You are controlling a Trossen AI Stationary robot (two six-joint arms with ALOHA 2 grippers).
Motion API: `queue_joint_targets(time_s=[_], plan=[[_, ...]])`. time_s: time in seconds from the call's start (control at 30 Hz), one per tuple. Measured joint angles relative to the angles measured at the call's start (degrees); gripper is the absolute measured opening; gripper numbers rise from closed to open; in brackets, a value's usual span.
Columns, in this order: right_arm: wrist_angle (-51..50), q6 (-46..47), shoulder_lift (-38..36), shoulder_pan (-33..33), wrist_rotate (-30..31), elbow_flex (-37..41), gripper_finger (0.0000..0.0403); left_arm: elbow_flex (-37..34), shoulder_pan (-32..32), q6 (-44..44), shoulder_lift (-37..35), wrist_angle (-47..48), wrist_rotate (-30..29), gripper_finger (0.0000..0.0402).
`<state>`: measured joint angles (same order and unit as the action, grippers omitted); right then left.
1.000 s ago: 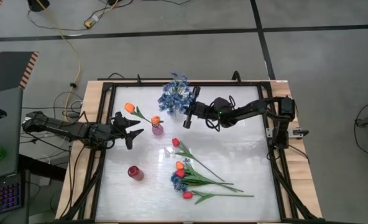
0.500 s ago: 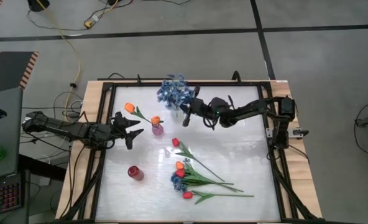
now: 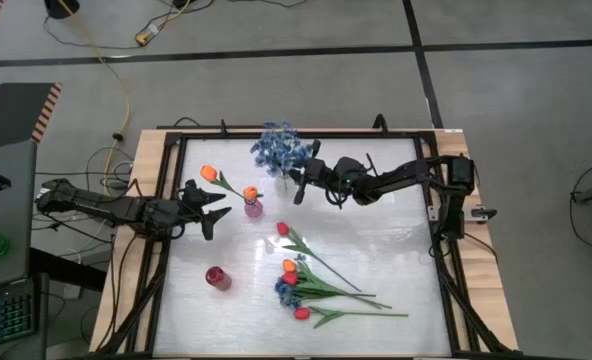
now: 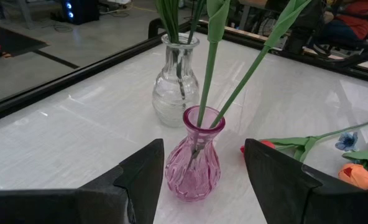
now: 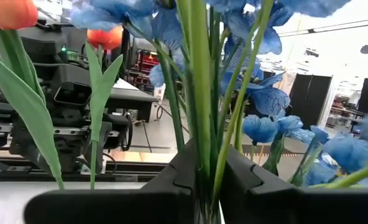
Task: Sort flowers into vase by color
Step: Put the top blue flowers into the transparent vase
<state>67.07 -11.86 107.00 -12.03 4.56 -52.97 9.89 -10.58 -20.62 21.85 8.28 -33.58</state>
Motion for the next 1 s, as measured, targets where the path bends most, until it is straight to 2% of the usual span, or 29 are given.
queue_joint_targets(time_s=[0.23,0.53,0.83,1.0], plan=[[-0.4,2.2,0.0,0.0,0.2,0.0,0.0113,0.0,0.0,0.0,0.0,0.0,0.0,0.021],[-6.4,3.5,0.0,0.2,0.3,0.0,0.0155,0.0,0.0,0.0,0.0,0.0,0.0,0.021],[-9.4,3.3,-1.0,0.8,0.3,0.0,0.0162,0.0,0.0,0.0,0.0,0.0,0.0,0.021],[-21.1,3.3,-5.8,0.6,0.3,0.0,0.0158,0.0,0.0,0.0,0.0,0.0,0.0,0.021]])
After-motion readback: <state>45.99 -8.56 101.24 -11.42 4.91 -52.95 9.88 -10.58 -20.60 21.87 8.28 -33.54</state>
